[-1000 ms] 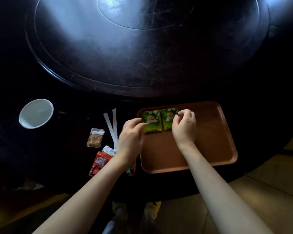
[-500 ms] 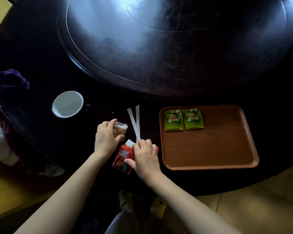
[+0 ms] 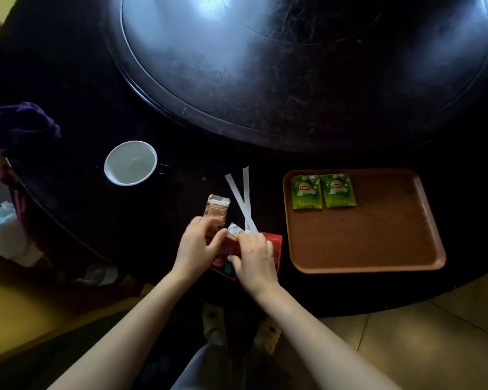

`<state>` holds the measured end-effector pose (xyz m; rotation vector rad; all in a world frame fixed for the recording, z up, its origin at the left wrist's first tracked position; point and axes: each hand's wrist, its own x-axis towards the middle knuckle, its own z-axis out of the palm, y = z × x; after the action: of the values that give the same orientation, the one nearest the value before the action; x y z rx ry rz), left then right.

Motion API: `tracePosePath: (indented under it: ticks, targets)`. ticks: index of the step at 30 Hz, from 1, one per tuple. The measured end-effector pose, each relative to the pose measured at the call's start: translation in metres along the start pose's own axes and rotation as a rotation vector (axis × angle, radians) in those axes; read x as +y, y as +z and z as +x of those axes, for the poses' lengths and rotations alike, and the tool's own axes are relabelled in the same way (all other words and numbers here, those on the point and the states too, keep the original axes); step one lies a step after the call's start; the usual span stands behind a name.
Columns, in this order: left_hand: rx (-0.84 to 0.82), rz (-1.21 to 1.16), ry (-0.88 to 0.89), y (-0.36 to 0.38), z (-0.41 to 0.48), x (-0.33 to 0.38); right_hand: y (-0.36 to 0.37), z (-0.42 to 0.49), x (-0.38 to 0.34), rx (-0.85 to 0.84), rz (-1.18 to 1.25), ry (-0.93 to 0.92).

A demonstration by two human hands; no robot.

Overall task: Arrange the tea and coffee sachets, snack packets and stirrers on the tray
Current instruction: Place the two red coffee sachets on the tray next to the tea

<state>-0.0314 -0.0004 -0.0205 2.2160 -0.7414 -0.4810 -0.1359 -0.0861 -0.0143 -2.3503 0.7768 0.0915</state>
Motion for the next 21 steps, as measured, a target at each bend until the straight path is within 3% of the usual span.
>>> tracePosePath:
  ticks: [3, 7, 10, 14, 21]
  targets:
    - [-0.198, -0.144, -0.022, -0.004, -0.014, 0.0, -0.003, -0.004, -0.002, 0.027, 0.181, 0.011]
    - [-0.214, -0.416, -0.177, -0.011, -0.016, -0.002, -0.016, -0.003, -0.003, 0.104, 0.327, 0.021]
    - [-0.143, -0.533, -0.264, -0.015, -0.012, -0.004, -0.028, 0.003, 0.005, 0.161, 0.081, 0.006]
    - [-0.085, -0.613, -0.377, -0.022, -0.01, -0.013, -0.029, 0.006, 0.011, 0.034, -0.361, 0.064]
    - [-0.089, -0.65, -0.449, -0.027, -0.015, -0.024, -0.024, 0.009, -0.002, 0.047, -0.454, 0.196]
